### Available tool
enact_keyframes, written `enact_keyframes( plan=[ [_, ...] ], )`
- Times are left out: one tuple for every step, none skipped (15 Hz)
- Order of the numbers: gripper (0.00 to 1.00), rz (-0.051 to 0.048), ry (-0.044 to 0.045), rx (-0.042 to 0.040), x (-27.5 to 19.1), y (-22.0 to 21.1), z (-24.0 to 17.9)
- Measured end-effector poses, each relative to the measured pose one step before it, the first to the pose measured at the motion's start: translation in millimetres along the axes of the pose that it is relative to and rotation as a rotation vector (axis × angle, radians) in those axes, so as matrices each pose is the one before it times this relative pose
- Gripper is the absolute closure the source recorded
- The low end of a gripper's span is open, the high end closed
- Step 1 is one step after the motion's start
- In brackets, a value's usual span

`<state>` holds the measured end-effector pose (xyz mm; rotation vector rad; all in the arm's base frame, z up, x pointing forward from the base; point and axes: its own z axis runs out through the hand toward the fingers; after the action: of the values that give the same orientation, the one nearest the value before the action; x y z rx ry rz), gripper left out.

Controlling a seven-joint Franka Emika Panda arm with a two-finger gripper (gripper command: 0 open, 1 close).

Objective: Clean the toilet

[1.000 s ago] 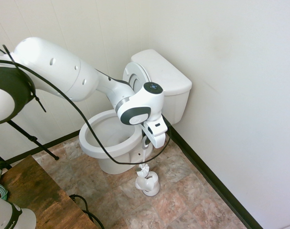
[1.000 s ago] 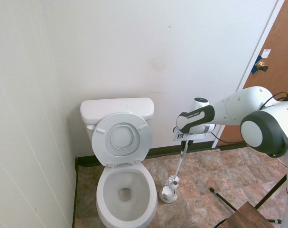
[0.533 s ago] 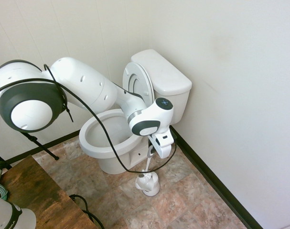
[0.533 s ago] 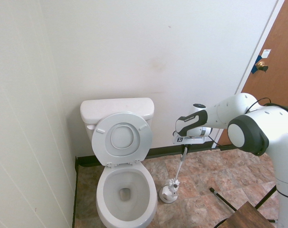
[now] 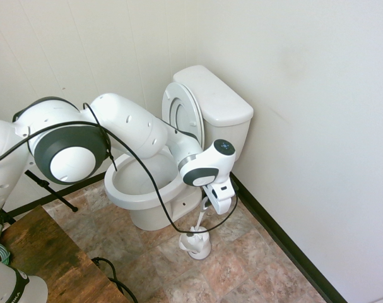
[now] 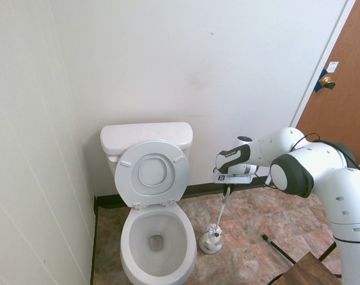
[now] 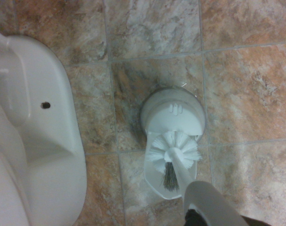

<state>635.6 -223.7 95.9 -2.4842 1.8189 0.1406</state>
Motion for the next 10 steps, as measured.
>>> enact_keyframes(
  plan=[
    [1.0,0.00523,-0.00143,-0.00048,4.19,-2.7,7.44],
    [1.0,0.0058,0.00014,0.00059,3.75,-2.77,7.47],
    [1.0,0.00448,0.00027,0.00244,3.35,-3.14,7.16],
    [1.0,0.00373,0.001,0.00534,2.59,-3.89,5.75],
    [1.0,0.003,0.00118,0.00342,2.07,-4.38,5.9],
    [1.0,0.00479,-0.00298,-0.00339,1.52,-3.91,6.26],
    [1.0,0.00575,-0.00461,-0.00485,1.85,-3.42,5.87],
    [1.0,0.00574,-0.00443,-0.00672,2.11,-2.95,7.02],
    [1.0,0.00477,-0.00487,-0.00825,1.94,-3.08,7.72],
    [1.0,0.00499,-0.00789,-0.01094,1.41,-3.12,7.91]
  ],
)
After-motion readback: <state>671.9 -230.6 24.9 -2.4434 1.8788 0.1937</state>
